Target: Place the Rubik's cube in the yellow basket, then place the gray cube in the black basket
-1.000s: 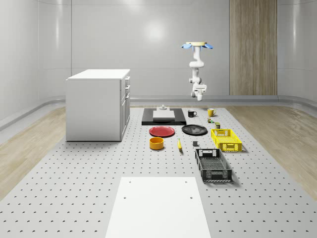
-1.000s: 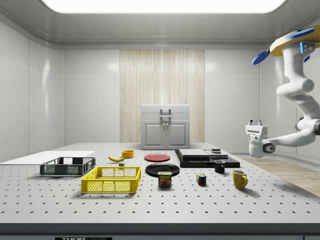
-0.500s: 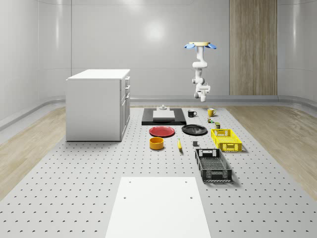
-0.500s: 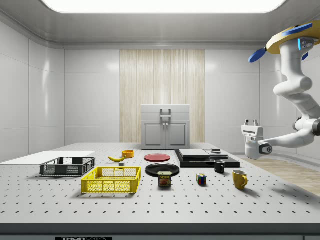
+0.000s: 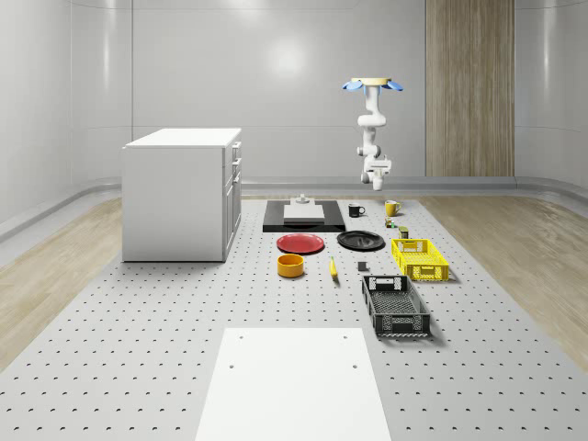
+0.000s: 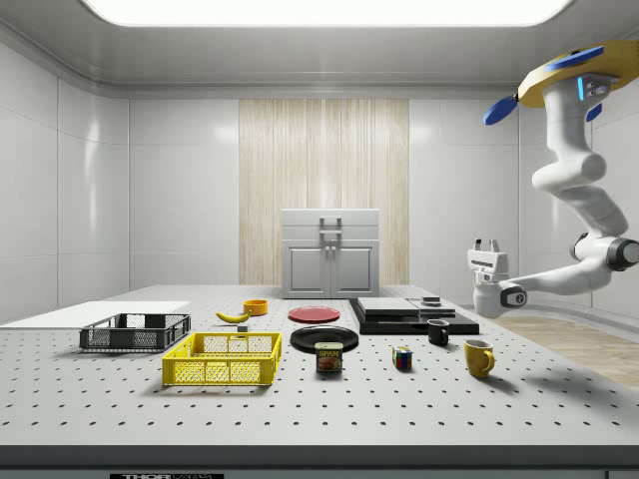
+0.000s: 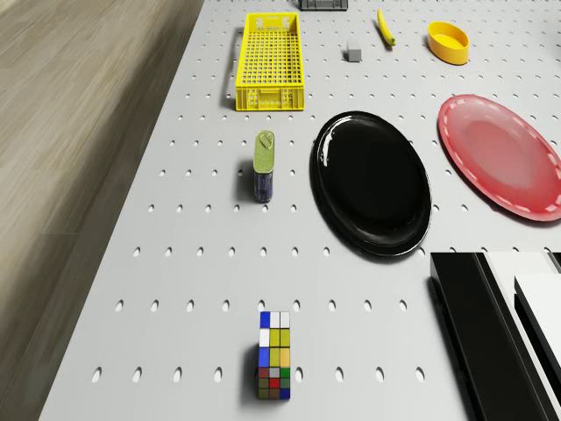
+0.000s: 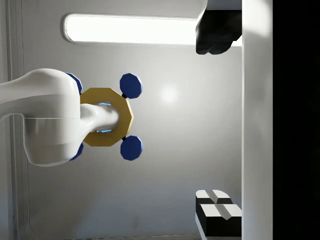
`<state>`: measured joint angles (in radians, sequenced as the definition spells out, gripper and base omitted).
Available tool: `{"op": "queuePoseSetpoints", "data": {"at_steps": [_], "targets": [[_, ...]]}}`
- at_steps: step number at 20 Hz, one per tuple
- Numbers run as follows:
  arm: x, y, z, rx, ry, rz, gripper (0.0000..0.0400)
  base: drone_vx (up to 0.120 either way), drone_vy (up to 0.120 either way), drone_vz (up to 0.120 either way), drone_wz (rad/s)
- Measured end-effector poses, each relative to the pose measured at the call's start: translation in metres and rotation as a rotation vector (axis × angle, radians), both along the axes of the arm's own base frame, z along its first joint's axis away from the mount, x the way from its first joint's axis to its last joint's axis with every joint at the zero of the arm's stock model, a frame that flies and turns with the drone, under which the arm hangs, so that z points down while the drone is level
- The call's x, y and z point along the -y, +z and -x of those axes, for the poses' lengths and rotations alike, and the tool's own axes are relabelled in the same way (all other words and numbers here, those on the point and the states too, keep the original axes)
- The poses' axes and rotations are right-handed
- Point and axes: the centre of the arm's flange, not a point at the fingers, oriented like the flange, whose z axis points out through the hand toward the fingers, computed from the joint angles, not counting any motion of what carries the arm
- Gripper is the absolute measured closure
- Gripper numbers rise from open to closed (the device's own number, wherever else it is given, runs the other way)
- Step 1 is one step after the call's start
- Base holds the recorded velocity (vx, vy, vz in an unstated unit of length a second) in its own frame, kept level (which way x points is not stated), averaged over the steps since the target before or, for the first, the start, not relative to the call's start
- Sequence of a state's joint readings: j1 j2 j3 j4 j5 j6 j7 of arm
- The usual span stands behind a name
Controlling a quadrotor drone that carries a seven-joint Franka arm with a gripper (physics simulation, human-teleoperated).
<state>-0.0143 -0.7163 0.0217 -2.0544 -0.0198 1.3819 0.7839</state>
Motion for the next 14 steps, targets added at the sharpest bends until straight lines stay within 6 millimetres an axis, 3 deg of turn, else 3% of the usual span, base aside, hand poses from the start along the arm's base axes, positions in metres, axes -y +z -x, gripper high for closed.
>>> {"op": "queuePoseSetpoints", "data": {"at_steps": [8,14], "targets": [[-0.010,-0.001,0.001,0.006,-0.003,0.096,0.0000,0.120,0.000,0.000,0.000],[-0.031,-0.006,0.001,0.010,-0.009,0.322,0.0000,0.120,0.000,0.000,0.000]]}}
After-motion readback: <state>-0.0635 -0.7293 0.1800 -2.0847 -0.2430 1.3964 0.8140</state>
